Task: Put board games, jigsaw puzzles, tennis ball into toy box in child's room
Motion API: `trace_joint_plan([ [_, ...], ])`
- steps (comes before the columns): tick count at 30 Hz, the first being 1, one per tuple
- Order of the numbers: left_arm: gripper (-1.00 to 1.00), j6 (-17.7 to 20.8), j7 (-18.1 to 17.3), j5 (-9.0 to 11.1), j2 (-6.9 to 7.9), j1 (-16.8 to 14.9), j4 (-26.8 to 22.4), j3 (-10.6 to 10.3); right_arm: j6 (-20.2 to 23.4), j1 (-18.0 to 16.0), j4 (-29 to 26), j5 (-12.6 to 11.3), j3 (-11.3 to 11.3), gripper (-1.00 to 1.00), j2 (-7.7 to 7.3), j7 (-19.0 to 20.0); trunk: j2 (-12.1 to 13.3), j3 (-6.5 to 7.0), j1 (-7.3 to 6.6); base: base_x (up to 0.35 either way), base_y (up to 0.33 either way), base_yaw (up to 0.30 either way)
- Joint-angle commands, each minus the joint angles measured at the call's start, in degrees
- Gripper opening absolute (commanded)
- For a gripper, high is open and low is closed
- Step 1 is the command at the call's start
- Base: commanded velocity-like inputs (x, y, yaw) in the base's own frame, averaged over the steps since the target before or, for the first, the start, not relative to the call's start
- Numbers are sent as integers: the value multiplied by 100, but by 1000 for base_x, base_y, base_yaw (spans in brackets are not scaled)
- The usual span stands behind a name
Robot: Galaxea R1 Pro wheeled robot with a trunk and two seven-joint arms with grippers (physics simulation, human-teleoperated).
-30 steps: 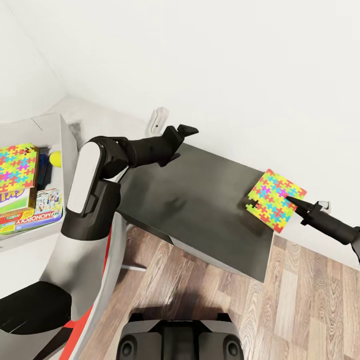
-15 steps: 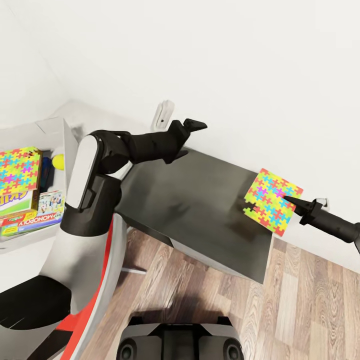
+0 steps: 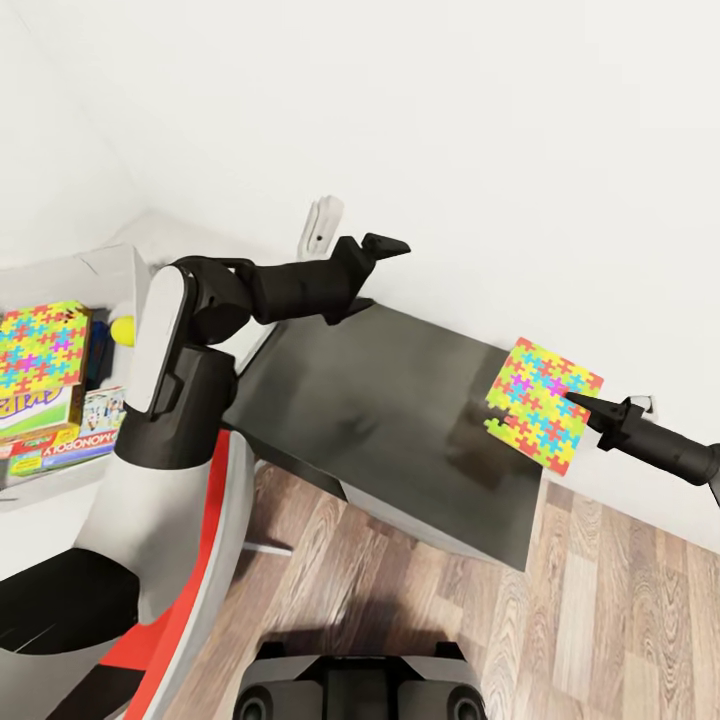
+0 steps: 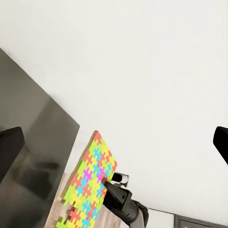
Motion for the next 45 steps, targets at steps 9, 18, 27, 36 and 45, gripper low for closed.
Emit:
trace_joint_plan([
  [9, 100, 32, 98, 60, 264, -7, -9, 31, 83, 1, -12, 4, -3, -100, -36, 22, -5, 71, 2, 0, 0, -97],
  [18, 100, 57, 106, 232, 533, -80, -9, 219, 224, 2, -64, 7, 10, -100, -52, 5, -5, 139, 2, 0, 0, -72],
  [27, 100, 72, 223, 640, 889, -276, -12, 269, 224, 4, -150, 3, 130, -100, -10, 7, -5, 209, 2, 0, 0, 145],
  [36, 100, 81, 260, 925, 1173, -306, -16, 279, 224, -26, -182, -10, 477, -100, 41, 13, -5, 275, 2, 0, 0, 200],
  [45, 100, 79, 267, 1257, 1468, -314, -16, 289, 224, -293, -216, -17, 842, -100, 292, -4, -5, 340, 2, 0, 0, 211],
])
